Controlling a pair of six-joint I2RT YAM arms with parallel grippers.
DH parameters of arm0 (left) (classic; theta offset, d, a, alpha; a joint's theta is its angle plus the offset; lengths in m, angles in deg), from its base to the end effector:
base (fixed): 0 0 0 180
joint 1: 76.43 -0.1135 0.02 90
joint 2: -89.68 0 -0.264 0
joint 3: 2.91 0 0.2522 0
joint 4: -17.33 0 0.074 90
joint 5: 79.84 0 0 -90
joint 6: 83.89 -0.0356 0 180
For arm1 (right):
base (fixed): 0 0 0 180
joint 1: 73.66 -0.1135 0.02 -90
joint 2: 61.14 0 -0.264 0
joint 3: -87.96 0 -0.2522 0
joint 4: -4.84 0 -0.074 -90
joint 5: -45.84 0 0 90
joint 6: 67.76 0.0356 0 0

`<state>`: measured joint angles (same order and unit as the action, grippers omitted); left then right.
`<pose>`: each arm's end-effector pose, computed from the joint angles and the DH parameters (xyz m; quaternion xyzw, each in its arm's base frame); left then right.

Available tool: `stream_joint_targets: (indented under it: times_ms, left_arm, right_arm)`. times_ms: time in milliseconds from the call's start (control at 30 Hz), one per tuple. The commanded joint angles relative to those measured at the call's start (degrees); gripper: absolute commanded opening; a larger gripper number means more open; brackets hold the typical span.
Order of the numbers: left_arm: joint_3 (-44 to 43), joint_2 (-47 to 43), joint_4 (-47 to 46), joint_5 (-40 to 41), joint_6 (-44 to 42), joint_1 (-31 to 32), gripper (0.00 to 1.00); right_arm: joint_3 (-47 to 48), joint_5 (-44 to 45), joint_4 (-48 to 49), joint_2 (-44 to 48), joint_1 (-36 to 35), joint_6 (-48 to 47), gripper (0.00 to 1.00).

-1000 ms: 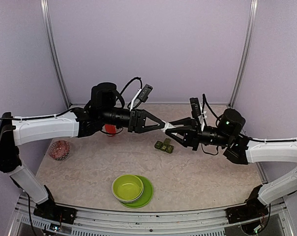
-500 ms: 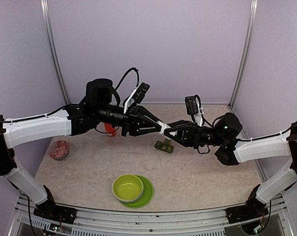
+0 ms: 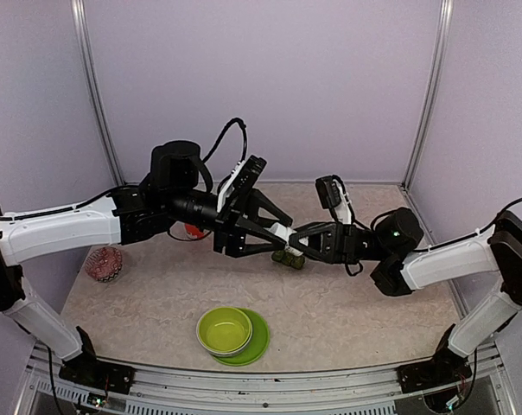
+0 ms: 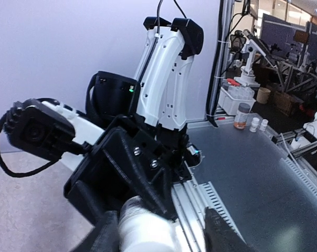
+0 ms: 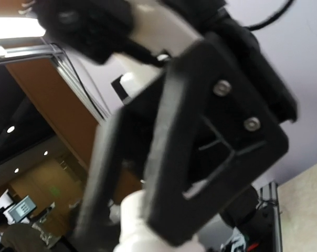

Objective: Sort the pills into containers
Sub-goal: Screw the lid of the pill bottle onto the pill bottle.

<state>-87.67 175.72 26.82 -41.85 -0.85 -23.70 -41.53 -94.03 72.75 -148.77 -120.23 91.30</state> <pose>0.1885 -0.2940 0.3533 0.5870 0.4614 -0.5340 0.3966 0.1820 0.2318 0.2747 -0.2722 0.5108 0.7782 0.2437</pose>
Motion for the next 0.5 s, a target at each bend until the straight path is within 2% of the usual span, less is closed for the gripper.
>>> stream_joint_targets:
  times_ms: [0, 67, 100, 267, 367, 467]
  left_arm:
    - [3.5, -1.6, -6.3, -2.0, 7.9, 3.1, 0.70]
    - [4.9, -2.6, -8.4, 1.1, 12.5, 2.4, 0.95]
    - [5.7, -3.2, -9.7, 2.1, 14.9, 2.1, 0.98]
    - [7.4, -5.8, -10.5, 9.5, 24.5, 1.8, 0.99]
    - [6.4, -6.1, -6.5, 16.4, 30.5, 1.0, 0.99]
    - [5.9, -5.3, -3.8, 18.6, 35.7, -0.9, 0.99]
  right_arm:
    - [1.6, 7.5, -11.2, 1.7, 0.7, -5.1, 0.12]
    - [2.2, 8.4, -18.3, 4.1, 1.1, -11.9, 0.12]
    - [2.5, 9.2, -22.0, 5.4, 1.2, -15.6, 0.12]
    - [4.8, 12.7, -37.6, 11.0, 1.1, -33.2, 0.12]
    - [6.2, 13.6, -44.3, 13.6, 1.1, -41.8, 0.12]
    - [7.5, 16.0, -52.1, 16.2, 0.9, -52.6, 0.12]
